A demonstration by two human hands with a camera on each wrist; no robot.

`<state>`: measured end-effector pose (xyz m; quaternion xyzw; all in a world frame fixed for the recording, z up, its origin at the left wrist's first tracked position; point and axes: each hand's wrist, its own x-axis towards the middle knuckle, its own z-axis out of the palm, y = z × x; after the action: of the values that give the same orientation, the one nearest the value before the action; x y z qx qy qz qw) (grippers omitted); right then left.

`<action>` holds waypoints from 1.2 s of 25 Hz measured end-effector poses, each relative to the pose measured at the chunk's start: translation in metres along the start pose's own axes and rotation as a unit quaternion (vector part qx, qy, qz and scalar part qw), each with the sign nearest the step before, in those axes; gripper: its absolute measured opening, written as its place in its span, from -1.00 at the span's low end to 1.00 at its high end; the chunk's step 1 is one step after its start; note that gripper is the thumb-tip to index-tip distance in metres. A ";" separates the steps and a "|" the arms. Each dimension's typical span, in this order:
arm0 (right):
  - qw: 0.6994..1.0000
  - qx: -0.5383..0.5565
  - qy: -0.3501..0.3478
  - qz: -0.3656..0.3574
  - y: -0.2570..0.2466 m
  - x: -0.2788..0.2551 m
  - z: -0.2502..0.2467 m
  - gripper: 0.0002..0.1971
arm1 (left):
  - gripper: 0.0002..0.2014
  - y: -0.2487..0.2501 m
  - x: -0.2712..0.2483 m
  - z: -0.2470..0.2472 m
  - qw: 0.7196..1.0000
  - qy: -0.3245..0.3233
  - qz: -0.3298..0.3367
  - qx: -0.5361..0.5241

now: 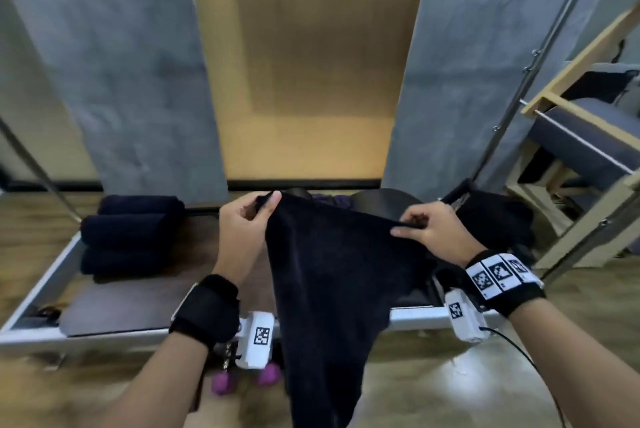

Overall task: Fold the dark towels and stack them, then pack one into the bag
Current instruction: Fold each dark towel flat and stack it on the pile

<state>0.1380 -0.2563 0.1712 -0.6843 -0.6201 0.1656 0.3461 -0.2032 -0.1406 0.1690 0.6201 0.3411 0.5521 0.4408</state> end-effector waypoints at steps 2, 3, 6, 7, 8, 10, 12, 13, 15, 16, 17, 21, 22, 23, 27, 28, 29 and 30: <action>0.999 0.021 -0.040 0.014 0.009 -0.011 0.015 -0.86 | -0.83 -0.010 -0.017 -0.035 0.999 0.025 -0.011 0.033; 0.998 0.043 -0.049 0.026 0.008 -0.016 0.023 -0.86 | -0.85 -0.014 -0.025 -0.051 0.998 0.028 -0.022 0.052; 0.993 0.105 -0.031 0.032 -0.008 -0.021 0.046 -0.77 | -0.92 -0.022 -0.044 -0.096 0.992 0.042 -0.020 0.114; 0.991 0.126 -0.020 0.029 -0.017 -0.020 0.055 -0.77 | -0.91 -0.023 -0.046 -0.112 0.988 0.059 -0.020 0.142; 0.989 0.142 -0.005 0.032 -0.026 -0.020 0.064 -0.80 | -0.90 -0.025 -0.047 -0.128 0.982 0.075 -0.021 0.169; 0.984 0.168 0.037 0.048 -0.044 -0.020 0.082 -0.88 | -0.89 -0.029 -0.045 -0.158 0.976 0.092 -0.024 0.198; 0.975 0.194 0.082 0.068 -0.062 -0.020 0.101 -0.92 | -0.89 -0.032 -0.045 -0.186 0.978 0.108 -0.027 0.175; 0.971 0.200 0.106 0.073 -0.070 -0.020 0.109 -0.92 | -0.89 -0.034 -0.045 -0.196 0.981 0.113 -0.024 0.157; 0.968 0.192 0.142 0.078 -0.083 -0.021 0.124 -0.90 | -0.92 -0.041 -0.042 -0.210 0.984 0.112 -0.033 0.132; 0.967 0.182 0.160 0.079 -0.089 -0.022 0.132 -0.89 | -0.94 -0.045 -0.039 -0.217 0.986 0.107 -0.047 0.123; 0.966 0.171 0.177 0.079 -0.094 -0.023 0.139 -0.88 | -0.96 -0.050 -0.036 -0.224 0.986 0.103 -0.062 0.113; 0.946 0.256 0.161 0.116 -0.120 -0.017 0.165 -0.95 | -0.95 -0.060 -0.018 -0.240 0.988 0.079 -0.101 0.084; 0.937 0.289 0.150 0.127 -0.126 -0.013 0.171 -0.94 | -0.97 -0.061 -0.015 -0.240 0.989 0.079 -0.106 0.074; 0.929 0.313 0.144 0.132 -0.132 -0.008 0.176 -0.90 | -1.00 -0.061 -0.011 -0.242 0.988 0.085 -0.108 0.070; 0.895 0.392 0.157 0.141 -0.141 0.025 0.197 -0.88 | -0.81 -0.078 0.016 -0.244 0.966 0.139 -0.082 0.203; 0.888 0.403 0.165 0.146 -0.138 0.036 0.201 -0.88 | -0.76 -0.083 0.024 -0.241 0.968 0.138 -0.093 0.186; 0.884 0.407 0.171 0.155 -0.134 0.048 0.206 -0.86 | -0.72 -0.090 0.032 -0.235 0.972 0.136 -0.119 0.152; 0.880 0.409 0.177 0.164 -0.130 0.057 0.209 -0.84 | -0.71 -0.095 0.038 -0.229 0.972 0.133 -0.156 0.113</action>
<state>-0.0850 -0.1467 0.1234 -0.5918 -0.3049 0.3346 0.6670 -0.4169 -0.0311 0.0963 0.5262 0.5495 0.5117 0.3992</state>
